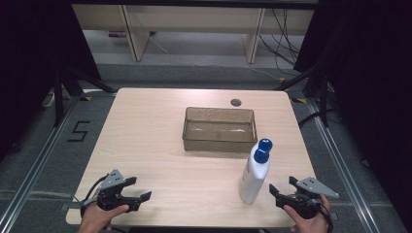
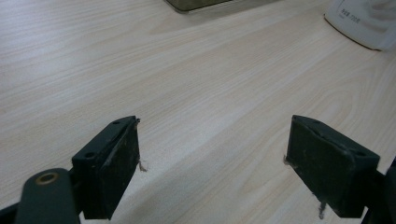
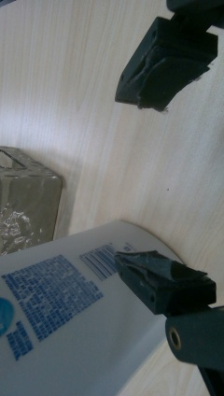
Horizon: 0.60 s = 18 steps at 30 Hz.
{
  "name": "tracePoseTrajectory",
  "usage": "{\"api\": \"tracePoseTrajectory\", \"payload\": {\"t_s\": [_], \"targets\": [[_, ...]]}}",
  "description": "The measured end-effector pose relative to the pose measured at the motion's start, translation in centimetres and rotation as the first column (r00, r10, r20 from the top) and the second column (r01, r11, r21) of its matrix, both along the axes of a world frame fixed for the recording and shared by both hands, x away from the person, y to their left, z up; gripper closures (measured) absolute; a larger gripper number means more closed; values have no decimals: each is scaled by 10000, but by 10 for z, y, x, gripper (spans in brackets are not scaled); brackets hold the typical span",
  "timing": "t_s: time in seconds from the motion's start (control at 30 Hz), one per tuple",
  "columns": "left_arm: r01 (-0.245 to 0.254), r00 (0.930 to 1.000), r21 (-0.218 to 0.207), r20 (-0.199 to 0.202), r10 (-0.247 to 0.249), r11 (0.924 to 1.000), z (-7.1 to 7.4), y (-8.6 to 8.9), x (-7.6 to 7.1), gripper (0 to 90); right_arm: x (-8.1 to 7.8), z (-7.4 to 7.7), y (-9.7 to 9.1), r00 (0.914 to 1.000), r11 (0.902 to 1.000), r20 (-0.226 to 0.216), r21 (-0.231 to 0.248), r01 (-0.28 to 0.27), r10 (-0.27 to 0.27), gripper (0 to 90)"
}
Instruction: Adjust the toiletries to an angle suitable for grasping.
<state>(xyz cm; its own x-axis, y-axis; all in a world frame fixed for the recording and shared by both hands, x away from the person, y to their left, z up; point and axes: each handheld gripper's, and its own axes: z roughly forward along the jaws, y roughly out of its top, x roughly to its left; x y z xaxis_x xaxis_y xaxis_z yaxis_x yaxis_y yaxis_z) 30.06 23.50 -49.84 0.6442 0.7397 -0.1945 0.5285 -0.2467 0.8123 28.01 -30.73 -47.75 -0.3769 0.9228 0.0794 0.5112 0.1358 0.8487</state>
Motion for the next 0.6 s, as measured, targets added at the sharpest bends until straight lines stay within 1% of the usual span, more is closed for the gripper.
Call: {"api": "tracePoseTrajectory", "payload": {"t_s": [0.03, 0.07, 0.1, 0.17, 0.23, 0.27, 0.3, 0.33, 0.37, 0.4, 0.43, 0.47, 0.5, 0.53, 0.57, 0.6], "targets": [[-44, 10000, 39, -86, 44, 10000, 1, 0, 0, 167, 0, 0, 2, 9999, 9998, -112, 215, 45, -43, 202], [-44, 10000, 39, -86, 44, 10000, 1, 0, 0, 167, 0, 0, 2, 9999, 9998, -112, 215, 45, -43, 202], [-128, 9999, 19, -76, 128, 9999, 1, 0, 0, 167, 0, 1, 0, 9999, 10000, 113, -7, -14, 14, 225], [-172, 9999, -49, -18, 172, 9998, 0, 1, 0, 167, 0, 1, -1, 9999, 10000, 139, -9, -20, 20, 226], [-193, 9998, -58, -49, 193, 9998, 1, 1, 0, 167, 0, 1, 0, 9999, 10000, 166, 61, -5, 4, 226], [-124, 9999, 89, -95, 125, 9999, 1, 2, 1, 167, -1, 1, -1, 10000, 10000, 87, 40, 34, -35, 225], [-155, 9998, 103, -130, 156, 9998, 1, 2, 1, 167, -1, 2, -1, 9998, 9999, 201, 125, -19, 17, 224], [-155, 9998, 103, -130, 156, 9998, 1, 2, 1, 167, -1, 2, -1, 9998, 9999, 201, 125, -19, 17, 224], [-167, 9998, 91, -120, 168, 9998, 1, 3, 1, 167, -3, 3, 1, 9998, 9994, 113, 323, 151, -155, 221], [-176, 9997, 145, -156, 178, 9997, 2, 3, 0, 167, -1, 3, -1, 9992, 10000, 410, 38, -19, 18, 216], [-107, 9998, 210, -143, 110, 9997, 2, 3, 0, 167, -1, 3, 0, 9988, 9988, 472, 447, -181, 160, 205], [-109, 9999, 216, -120, 112, 9997, 2, 3, 0, 167, -2, 4, 0, 9990, 9973, 401, 696, -234, 206, 203], [-92, 9999, 190, -47, 93, 9998, 1, 3, 0, 167, -2, 4, 1, 9987, 9940, 434, 1049, -322, 278, 203], [-92, 9999, 190, -47, 93, 9998, 1, 3, 0, 167, -2, 4, 1, 9987, 9940, 434, 1049, -322, 278, 203], [-150, 9998, 262, -125, 153, 9995, 3, 3, -1, 167, -3, 7, 0, 9972, 9965, 695, 765, -339, 286, 186], [-150, 9998, 262, -125, 153, 9995, 3, 3, -1, 167, -3, 7, 0, 9972, 9965, 695, 765, -339, 286, 186]]}}
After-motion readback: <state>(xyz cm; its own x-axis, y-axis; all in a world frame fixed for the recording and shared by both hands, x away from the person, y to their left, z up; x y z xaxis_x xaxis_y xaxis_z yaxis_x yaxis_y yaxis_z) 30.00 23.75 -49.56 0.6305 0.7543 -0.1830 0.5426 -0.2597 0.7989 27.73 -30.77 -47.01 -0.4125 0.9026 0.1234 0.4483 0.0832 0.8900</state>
